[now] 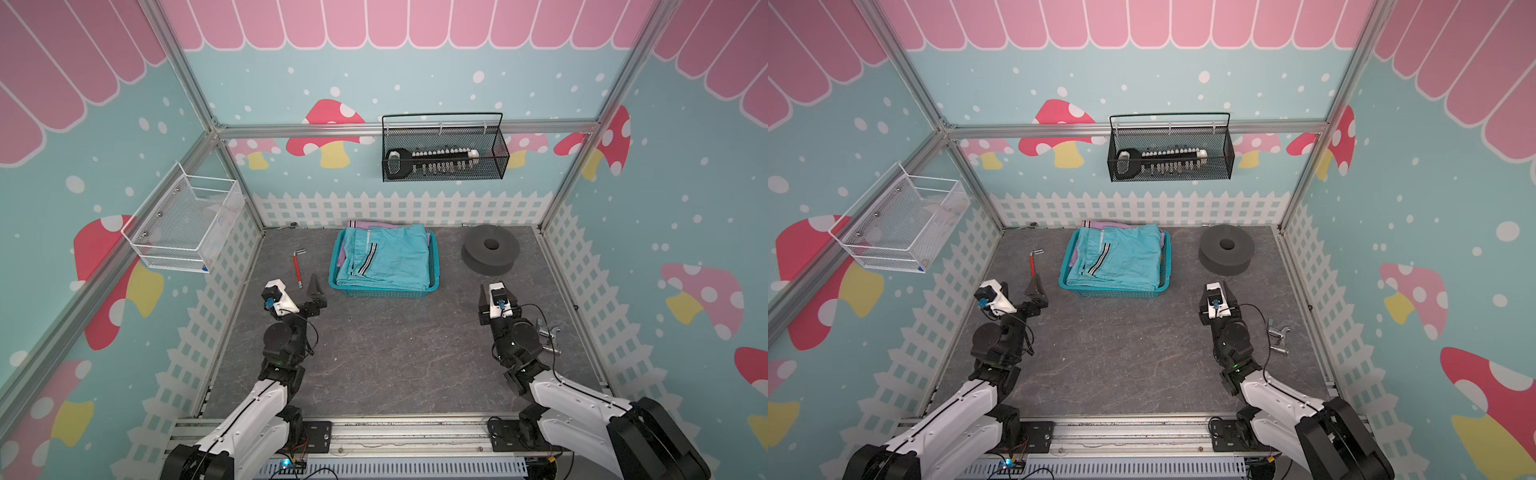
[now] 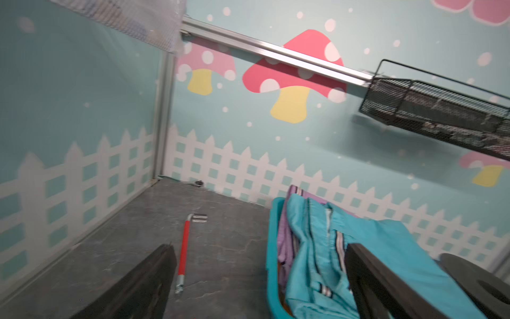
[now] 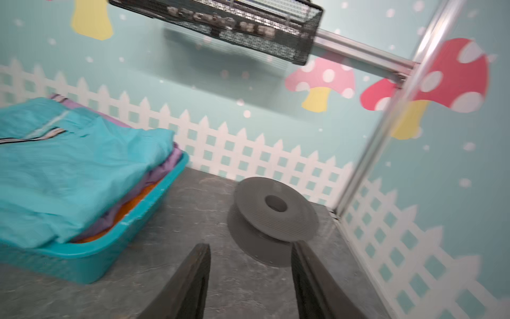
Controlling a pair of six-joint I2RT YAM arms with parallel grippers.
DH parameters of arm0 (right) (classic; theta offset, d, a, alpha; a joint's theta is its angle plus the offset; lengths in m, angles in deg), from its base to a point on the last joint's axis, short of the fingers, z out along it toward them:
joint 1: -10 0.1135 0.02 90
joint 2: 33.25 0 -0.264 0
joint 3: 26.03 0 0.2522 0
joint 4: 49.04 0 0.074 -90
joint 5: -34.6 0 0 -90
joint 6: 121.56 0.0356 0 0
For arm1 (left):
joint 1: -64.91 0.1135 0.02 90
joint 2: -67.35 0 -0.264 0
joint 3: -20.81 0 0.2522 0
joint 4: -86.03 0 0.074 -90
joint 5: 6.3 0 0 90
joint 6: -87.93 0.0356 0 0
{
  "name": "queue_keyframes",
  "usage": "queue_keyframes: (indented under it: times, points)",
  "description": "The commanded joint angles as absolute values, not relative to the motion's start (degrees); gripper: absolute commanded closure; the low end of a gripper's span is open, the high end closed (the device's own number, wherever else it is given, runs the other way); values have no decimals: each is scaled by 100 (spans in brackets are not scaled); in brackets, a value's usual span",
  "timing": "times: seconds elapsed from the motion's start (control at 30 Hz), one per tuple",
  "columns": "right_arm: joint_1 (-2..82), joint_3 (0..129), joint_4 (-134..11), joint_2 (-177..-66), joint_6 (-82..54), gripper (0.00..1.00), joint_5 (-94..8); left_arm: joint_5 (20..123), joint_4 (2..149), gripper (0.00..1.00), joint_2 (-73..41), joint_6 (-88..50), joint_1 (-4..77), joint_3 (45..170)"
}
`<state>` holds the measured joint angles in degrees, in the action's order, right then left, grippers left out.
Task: Put the folded long pants in the basket
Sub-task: Reset both arms
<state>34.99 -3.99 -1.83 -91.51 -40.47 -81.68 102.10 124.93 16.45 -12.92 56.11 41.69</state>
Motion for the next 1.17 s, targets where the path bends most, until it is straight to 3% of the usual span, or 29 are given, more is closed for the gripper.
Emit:
queue_keyframes:
  times: [0.0,0.1,0.17,0.3,0.4,0.43,0.5,0.53,0.57,0.63,0.7,0.77,0.8,0.87,0.9,0.97,1.13]
  points:
    - [3113,-707,87,-9184,-3801,47,-8575,11062,13999,1,1125,-839,5903,3584]
    - [2678,-593,177,-9901,-3455,47,-8583,11366,14467,1,95,-962,6142,3554]
    - [2536,-579,1042,-10749,-3567,47,-8724,11188,15240,1,-345,-954,6147,3494]
    - [2542,-475,1160,-10967,-3649,45,-9055,10913,14726,1,-243,-1059,6191,3654]
    - [2031,-607,1513,-11054,-3306,42,-8447,10294,14126,1,-310,-1433,6371,3948]
    - [1763,-555,1637,-11317,-3148,42,-8099,9902,14387,1,-467,-1585,6443,3911]
    - [1554,-394,1880,-11979,-3291,44,-7297,9258,16519,1,-1590,-1228,6471,3539]
    - [1549,-225,1887,-12183,-3316,21,-7220,8769,17312,1,-2254,-1032,6482,3512]
    - [1522,-303,1954,-12155,-3280,17,-7254,8561,17574,0,-2459,-901,6456,3556]
    - [1370,-95,1420,-12079,-3106,13,-7077,8711,15373,0,-1670,-1101,6466,4014]
    - [1310,-112,1445,-12081,-3058,1,-7023,8468,15936,0,-2173,-849,6460,4233]
    - [1333,-152,1477,-12045,-3084,0,-7068,8462,14679,0,-1906,-972,6474,4576]
    - [1338,-178,1587,-12076,-3089,0,-7069,8452,15230,0,-2117,-868,6466,4506]
    - [1342,-154,1482,-12050,-3073,0,-7062,8412,14571,0,-1908,-932,6474,4648]
    - [1336,-138,1441,-12044,-3073,0,-7062,8437,15091,0,-2088,-890,6474,4545]
    - [1338,-126,1466,-12062,-3082,0,-7068,8413,14536,0,-1903,-936,6474,4670]
    - [1329,-131,1435,-12046,-3071,0,-7033,8392,15079,0,-2031,-893,6465,4510]
